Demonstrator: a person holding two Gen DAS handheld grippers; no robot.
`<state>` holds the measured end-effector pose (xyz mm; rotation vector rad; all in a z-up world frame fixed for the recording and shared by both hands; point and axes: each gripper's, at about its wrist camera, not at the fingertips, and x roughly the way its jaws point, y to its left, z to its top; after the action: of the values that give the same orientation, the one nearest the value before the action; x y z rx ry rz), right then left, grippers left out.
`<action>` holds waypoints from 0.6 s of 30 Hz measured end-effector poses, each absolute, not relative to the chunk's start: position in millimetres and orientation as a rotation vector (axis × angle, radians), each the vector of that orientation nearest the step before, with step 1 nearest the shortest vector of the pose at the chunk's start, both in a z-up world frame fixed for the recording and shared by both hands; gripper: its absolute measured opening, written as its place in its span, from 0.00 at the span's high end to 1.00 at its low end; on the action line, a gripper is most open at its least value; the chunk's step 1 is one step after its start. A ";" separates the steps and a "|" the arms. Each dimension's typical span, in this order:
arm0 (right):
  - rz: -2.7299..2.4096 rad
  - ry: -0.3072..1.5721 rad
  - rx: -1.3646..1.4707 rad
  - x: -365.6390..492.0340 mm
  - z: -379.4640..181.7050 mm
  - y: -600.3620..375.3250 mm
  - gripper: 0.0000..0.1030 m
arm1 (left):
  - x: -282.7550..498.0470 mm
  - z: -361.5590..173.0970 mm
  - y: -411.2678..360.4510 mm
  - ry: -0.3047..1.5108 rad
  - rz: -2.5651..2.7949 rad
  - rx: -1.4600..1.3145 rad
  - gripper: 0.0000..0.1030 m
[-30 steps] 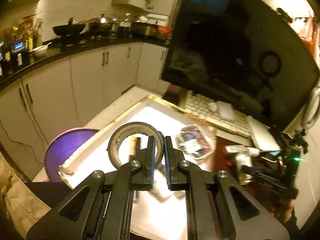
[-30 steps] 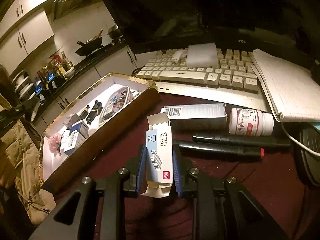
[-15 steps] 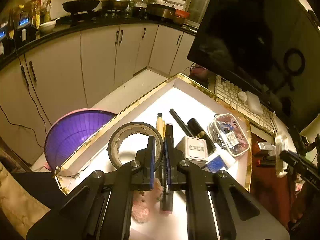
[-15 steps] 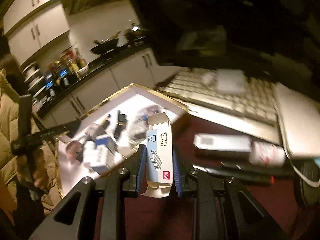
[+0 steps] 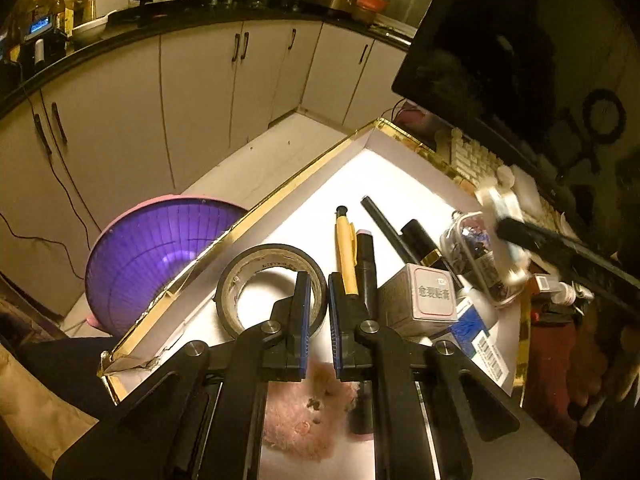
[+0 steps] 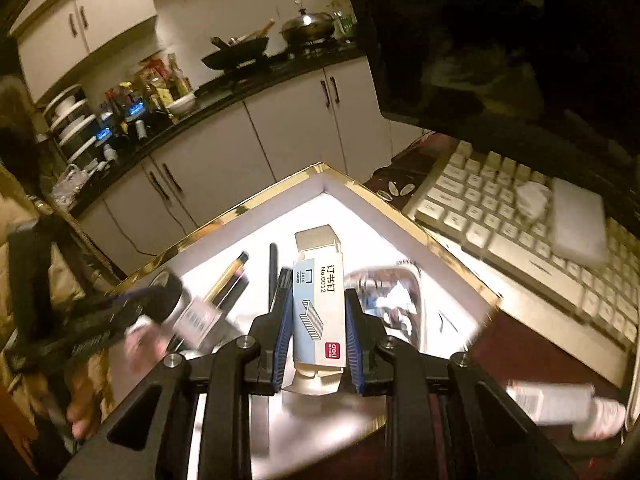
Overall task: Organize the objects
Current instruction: 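Carry the tape roll and staple box with both tools over the white tray, then lower the tape roll and staple box into the tray and open both tools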
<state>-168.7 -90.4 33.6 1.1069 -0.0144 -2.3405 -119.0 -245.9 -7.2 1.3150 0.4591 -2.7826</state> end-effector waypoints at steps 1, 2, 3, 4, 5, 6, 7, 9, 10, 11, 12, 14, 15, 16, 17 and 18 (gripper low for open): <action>-2.333 -0.023 1.126 -176.8 31.0 -95.5 0.76 | -120.7 -9.3 -246.8 0.466 -2.775 1.329 0.92; -2.330 -0.023 1.133 -182.0 30.1 -99.8 0.76 | -121.4 -10.3 -247.4 0.474 -2.772 1.335 0.92; -2.335 -0.017 1.135 -187.4 28.7 -104.2 0.76 | -121.8 -11.0 -247.5 0.478 -2.772 1.339 0.92; -2.335 -0.004 1.139 -193.1 27.3 -109.6 0.76 | -121.5 -11.1 -246.9 0.471 -2.775 1.337 0.92; -2.332 0.000 1.143 -197.1 26.4 -114.1 0.76 | -120.8 -10.8 -246.9 0.469 -2.776 1.335 0.92; -2.333 0.002 1.147 -201.9 25.1 -118.0 0.76 | -120.8 -10.8 -246.7 0.468 -2.777 1.334 0.92; -2.339 0.010 1.149 -206.3 23.5 -120.8 0.76 | -120.8 -11.9 -247.0 0.476 -2.778 1.340 0.92; -2.341 0.024 1.170 -214.0 19.4 -126.8 0.76 | -121.0 -14.2 -247.1 0.485 -2.781 1.348 0.92; -2.339 0.027 1.181 -216.1 17.1 -128.1 0.76 | -120.7 -15.1 -247.3 0.487 -2.782 1.352 0.92; -2.337 0.028 1.192 -218.2 14.1 -129.0 0.76 | -120.4 -16.4 -247.6 0.497 -2.781 1.353 0.92; -2.333 0.030 1.202 -219.9 11.0 -130.7 0.76 | -120.1 -16.6 -248.1 0.503 -2.783 1.345 0.92; -2.325 0.032 1.215 -222.5 6.1 -130.9 0.76 | -117.6 -15.2 -249.5 0.521 -2.796 1.301 0.92; -2.319 0.026 1.216 -224.1 4.0 -130.5 0.75 | -117.0 -14.7 -250.0 0.528 -2.802 1.291 0.92; -2.314 0.011 1.213 -225.9 2.6 -129.4 0.74 | -115.7 -13.5 -250.6 0.539 -2.815 1.276 0.92; -2.309 0.000 1.215 -227.1 1.5 -128.9 0.74 | -113.5 -12.0 -251.0 0.549 -2.827 1.250 0.92; -2.294 -0.014 1.223 -228.4 0.7 -127.7 0.73 | -111.6 -10.5 -250.9 0.549 -2.835 1.232 0.89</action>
<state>-228.4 -127.7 0.7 1.2232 -0.0142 -2.2937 -111.6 -250.9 -10.5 1.2324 0.5491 -2.8350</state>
